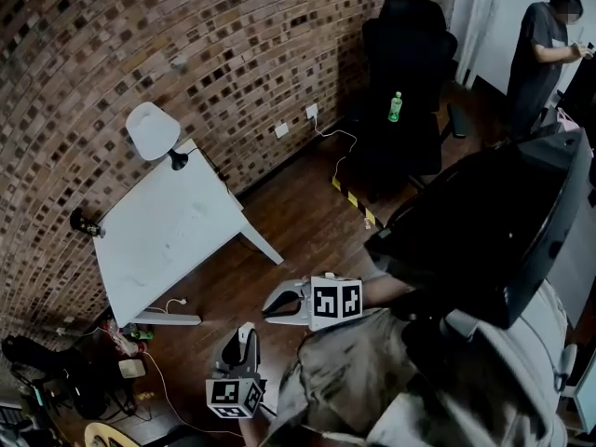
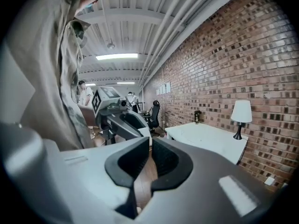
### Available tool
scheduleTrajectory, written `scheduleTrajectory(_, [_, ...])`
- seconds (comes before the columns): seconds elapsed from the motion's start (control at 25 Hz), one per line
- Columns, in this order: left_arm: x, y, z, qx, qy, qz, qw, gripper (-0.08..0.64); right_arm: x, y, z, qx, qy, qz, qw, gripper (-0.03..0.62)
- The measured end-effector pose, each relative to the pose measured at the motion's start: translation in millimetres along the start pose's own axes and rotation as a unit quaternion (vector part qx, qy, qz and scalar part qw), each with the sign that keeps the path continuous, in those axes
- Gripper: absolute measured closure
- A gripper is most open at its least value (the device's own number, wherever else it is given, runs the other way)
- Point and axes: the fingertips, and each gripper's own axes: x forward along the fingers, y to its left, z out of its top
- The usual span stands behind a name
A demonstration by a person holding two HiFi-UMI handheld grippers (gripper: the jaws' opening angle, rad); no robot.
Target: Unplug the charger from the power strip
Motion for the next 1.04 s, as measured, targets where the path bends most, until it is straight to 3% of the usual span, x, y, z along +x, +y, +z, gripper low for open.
scheduleTrajectory(0.16, [26,-40,16,-0.005,-0.012,0.014,0.9998,0.454,-49,7,-13,-0.014,0.003,0.011,1.0,0.582])
scheduleTrajectory(0.56, [70,-145,4,-0.023,-0.005,0.01,0.9997,0.454,-140,28,-69,-0.011,0.023,0.019,0.999,0.586])
scheduleTrajectory(1.04, [86,-174,14,-0.003,0.005,0.025,0.9997,0.454,-177,29,-81,-0.019,0.01,0.025,0.999,0.586])
